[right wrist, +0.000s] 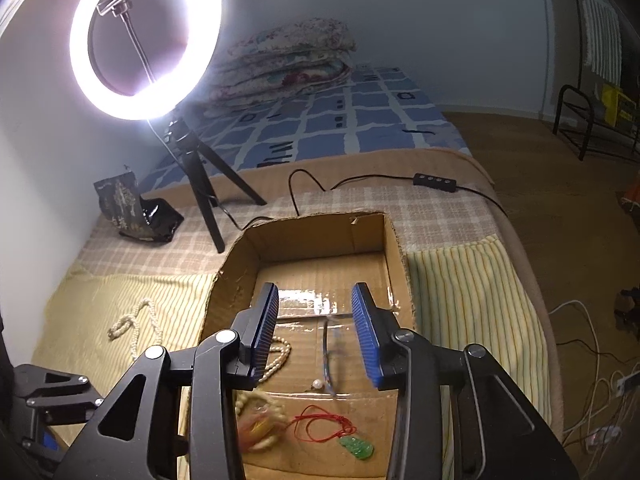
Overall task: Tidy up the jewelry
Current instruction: 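Open the right gripper to drop the bangle while the left releases the watch into the box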
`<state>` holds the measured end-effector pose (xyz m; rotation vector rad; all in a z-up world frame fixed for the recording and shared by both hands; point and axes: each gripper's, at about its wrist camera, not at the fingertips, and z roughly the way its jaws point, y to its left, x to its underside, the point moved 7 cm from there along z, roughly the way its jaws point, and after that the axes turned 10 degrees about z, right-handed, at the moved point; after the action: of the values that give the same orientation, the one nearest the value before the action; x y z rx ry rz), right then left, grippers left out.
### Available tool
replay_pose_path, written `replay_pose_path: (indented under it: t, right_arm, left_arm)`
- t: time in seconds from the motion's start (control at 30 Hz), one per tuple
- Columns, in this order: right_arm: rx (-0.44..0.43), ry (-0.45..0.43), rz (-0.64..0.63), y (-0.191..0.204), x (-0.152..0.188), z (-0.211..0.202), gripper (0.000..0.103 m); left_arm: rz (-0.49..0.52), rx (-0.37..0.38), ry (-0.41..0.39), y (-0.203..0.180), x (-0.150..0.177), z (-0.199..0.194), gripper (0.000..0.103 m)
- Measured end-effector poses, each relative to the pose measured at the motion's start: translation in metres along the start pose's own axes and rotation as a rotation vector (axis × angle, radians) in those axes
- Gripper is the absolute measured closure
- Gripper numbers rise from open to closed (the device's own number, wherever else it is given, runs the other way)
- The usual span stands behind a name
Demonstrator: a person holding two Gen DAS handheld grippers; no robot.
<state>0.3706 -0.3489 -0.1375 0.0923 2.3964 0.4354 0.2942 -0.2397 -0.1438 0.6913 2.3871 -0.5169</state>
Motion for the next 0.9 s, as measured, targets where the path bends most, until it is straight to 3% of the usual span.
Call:
replay_pose_path:
  t: [0.17,0.23,0.47,0.6,0.77,0.83,0.87,0.9]
  right_arm:
    - [0.009,-0.012,-0.004,0.001,-0.002,-0.004,0.063]
    - [0.014,-0.018,-0.003,0.001,-0.003,-0.005,0.056]
    - [0.031,-0.036,-0.011,0.004,-0.005,-0.014,0.054]
    - [0.068,-0.052,-0.019,0.005,-0.007,-0.021,0.035]
    - [0.101,-0.056,-0.014,0.009,-0.009,-0.03,0.03]
    - [0.111,-0.056,-0.012,0.012,-0.009,-0.033,0.023]
    - [0.114,-0.058,-0.011,0.014,-0.008,-0.035,0.023]
    - [0.115,-0.056,-0.01,0.015,-0.008,-0.037,0.023]
  left_arm:
    - [-0.002,-0.004,0.001,0.003,0.001,-0.002,0.089]
    - [-0.002,-0.007,0.001,0.004,0.002,-0.004,0.089]
    - [-0.013,-0.018,-0.007,0.01,0.003,-0.012,0.089]
    - [-0.023,-0.028,-0.014,0.016,0.006,-0.022,0.089]
    - [-0.032,-0.046,-0.03,0.026,0.008,-0.038,0.089]
    - [-0.04,-0.058,-0.034,0.032,0.01,-0.046,0.089]
    - [-0.046,-0.064,-0.033,0.036,0.011,-0.049,0.085]
    - [-0.057,-0.07,-0.031,0.041,0.013,-0.053,0.069]
